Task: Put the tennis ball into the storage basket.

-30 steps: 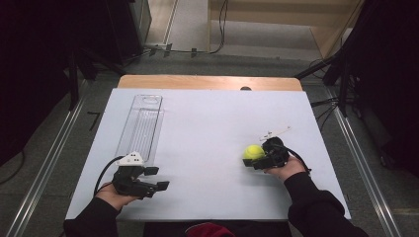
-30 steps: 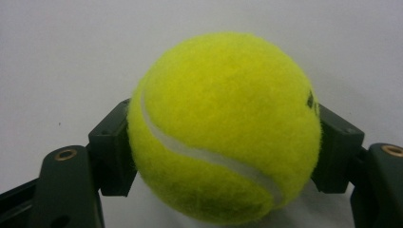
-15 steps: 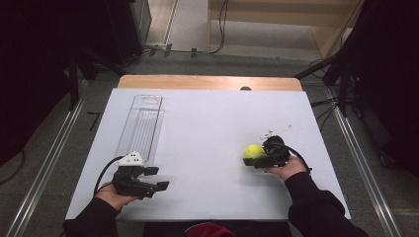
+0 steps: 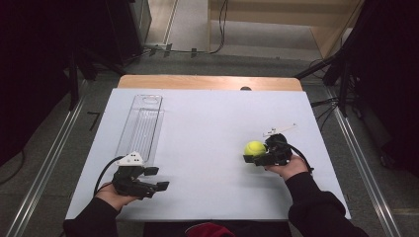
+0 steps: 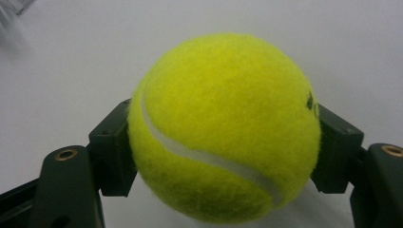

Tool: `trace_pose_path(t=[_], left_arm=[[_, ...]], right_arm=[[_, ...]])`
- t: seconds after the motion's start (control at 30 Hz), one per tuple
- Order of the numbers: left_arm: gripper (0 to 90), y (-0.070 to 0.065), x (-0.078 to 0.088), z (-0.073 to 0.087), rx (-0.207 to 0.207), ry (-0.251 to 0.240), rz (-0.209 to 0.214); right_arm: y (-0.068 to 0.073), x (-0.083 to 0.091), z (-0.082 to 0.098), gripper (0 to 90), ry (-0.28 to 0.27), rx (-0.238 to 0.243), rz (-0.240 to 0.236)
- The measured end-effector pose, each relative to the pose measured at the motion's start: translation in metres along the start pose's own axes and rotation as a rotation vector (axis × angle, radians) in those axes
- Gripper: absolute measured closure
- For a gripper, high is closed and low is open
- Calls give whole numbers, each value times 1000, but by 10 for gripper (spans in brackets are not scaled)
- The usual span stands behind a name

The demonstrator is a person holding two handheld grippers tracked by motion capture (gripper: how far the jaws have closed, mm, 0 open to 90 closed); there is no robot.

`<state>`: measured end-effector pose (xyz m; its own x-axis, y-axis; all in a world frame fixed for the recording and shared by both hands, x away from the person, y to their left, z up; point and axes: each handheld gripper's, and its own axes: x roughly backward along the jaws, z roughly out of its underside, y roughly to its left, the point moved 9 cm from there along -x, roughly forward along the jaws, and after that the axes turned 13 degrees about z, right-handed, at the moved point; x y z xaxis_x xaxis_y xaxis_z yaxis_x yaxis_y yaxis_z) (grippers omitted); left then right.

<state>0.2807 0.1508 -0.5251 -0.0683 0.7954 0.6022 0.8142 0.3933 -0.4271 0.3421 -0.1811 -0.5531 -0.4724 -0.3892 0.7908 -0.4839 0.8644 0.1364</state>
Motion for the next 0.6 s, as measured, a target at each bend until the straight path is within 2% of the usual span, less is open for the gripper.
trace_pose_path(t=[0.17, 0.3, 0.6], left_arm=[[285, 0, 0, 0, 1, 0, 1], [285, 0, 0, 0, 3, -3, 1], [285, 1, 1, 0, 8, -3, 0]], right_arm=[[3, 4, -2, 234, -4, -14, -8], [7, 5, -2, 234, -9, 9, -13], [14, 7, -5, 234, -14, -4, -36]])
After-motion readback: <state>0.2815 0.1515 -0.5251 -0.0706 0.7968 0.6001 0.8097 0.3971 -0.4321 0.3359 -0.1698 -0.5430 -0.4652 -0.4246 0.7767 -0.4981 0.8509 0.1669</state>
